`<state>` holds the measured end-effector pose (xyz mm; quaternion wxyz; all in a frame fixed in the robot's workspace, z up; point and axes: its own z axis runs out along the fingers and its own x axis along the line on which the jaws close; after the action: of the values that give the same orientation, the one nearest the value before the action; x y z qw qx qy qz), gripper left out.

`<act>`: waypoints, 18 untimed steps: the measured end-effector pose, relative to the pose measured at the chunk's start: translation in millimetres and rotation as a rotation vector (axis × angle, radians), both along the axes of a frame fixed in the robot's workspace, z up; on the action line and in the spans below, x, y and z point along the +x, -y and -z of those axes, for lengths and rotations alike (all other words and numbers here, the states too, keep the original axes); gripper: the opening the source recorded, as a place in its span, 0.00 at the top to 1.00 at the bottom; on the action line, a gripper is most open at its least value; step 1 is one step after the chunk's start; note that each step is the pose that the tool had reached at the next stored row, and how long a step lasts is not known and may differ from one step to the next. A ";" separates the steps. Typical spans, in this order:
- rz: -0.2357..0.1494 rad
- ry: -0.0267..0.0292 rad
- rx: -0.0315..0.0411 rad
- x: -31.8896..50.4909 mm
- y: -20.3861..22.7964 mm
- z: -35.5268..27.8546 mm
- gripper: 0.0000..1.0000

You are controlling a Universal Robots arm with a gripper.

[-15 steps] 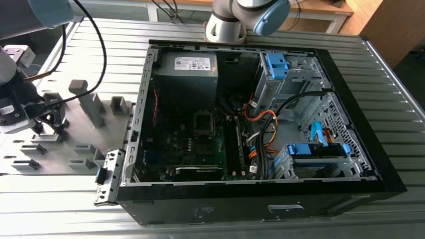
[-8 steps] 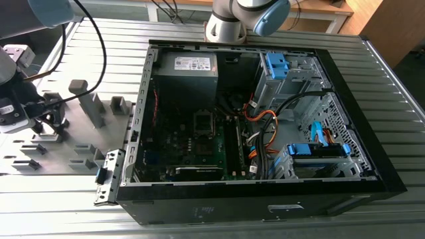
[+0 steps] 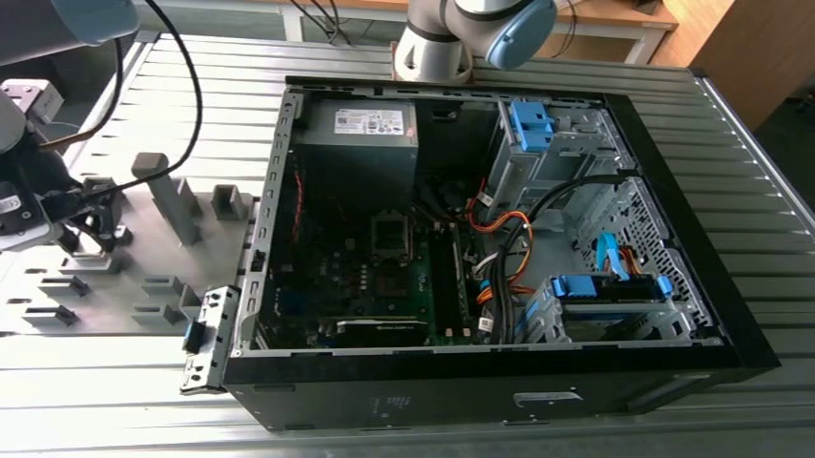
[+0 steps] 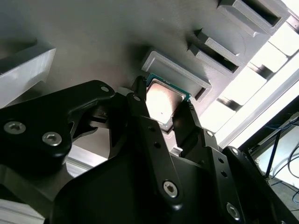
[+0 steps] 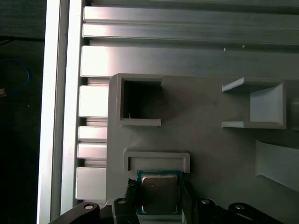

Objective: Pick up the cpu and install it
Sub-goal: 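Pick up the cpu and move it towards the insertion slot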

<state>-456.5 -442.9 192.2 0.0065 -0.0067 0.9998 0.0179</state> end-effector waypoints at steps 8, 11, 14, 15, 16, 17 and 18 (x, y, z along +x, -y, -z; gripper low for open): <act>0.000 0.0000 0.0000 0.0 0.0 -11.2 0.53; 0.000 0.0000 0.0000 0.1 0.0 -16.9 0.53; 0.000 0.0002 0.0001 0.2 0.0 -19.1 0.53; 0.000 0.0002 0.0001 0.2 0.0 -19.1 0.53; 0.000 0.0000 0.0000 0.1 0.0 -19.4 0.53; 0.000 0.0000 0.0000 0.1 0.0 -19.4 0.53; 0.000 0.0000 0.0000 0.1 0.0 -19.4 0.53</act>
<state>-456.3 -442.9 211.6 0.0065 -0.0067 0.9998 0.0179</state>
